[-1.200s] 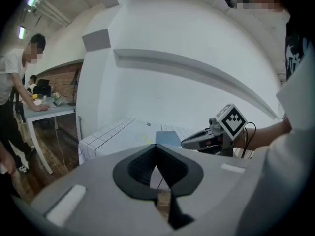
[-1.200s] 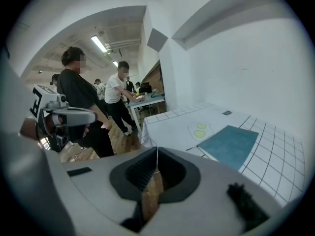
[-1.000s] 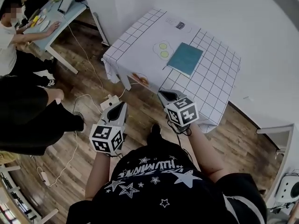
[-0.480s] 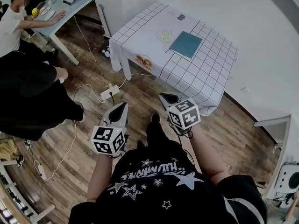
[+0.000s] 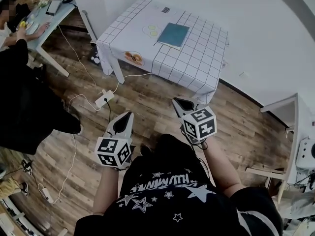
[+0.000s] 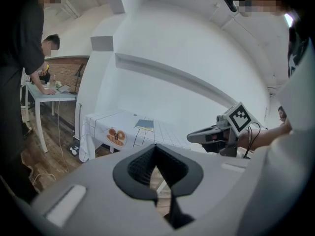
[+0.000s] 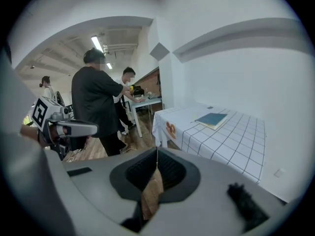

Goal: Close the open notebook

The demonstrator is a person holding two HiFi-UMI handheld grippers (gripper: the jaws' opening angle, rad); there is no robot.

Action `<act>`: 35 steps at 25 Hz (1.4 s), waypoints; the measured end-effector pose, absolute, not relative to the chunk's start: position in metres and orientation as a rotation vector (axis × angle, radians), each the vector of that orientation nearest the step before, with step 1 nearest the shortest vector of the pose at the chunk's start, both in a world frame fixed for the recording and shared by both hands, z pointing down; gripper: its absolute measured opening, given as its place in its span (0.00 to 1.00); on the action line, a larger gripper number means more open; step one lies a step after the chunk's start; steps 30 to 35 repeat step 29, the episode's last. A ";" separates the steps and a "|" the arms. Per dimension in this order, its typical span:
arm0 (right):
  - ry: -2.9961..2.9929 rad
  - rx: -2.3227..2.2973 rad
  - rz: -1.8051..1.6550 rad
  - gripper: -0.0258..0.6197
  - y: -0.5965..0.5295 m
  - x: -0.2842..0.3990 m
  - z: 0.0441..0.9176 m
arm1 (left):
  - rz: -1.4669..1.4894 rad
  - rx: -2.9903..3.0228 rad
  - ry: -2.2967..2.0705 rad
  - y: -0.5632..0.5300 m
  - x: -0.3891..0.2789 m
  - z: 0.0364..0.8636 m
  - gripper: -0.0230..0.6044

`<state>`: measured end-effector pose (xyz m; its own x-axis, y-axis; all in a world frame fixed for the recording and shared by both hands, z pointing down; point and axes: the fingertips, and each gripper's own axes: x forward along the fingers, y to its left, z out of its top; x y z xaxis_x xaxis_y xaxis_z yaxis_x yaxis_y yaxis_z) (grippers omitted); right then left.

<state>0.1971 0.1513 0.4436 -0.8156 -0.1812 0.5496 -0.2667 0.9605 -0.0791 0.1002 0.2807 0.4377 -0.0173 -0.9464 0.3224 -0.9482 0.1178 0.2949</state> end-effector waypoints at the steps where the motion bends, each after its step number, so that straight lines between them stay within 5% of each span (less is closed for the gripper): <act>1: -2.557 0.330 0.201 0.07 0.150 0.202 0.439 | 0.006 1.844 -1.970 0.280 0.105 0.434 0.05; 22: -2.726 0.328 0.176 0.06 0.183 0.345 0.398 | 0.010 1.793 -2.118 0.307 0.262 0.402 0.05; 35: -2.702 0.301 0.102 0.06 0.202 0.385 0.406 | 0.005 1.763 -2.143 0.328 0.298 0.406 0.05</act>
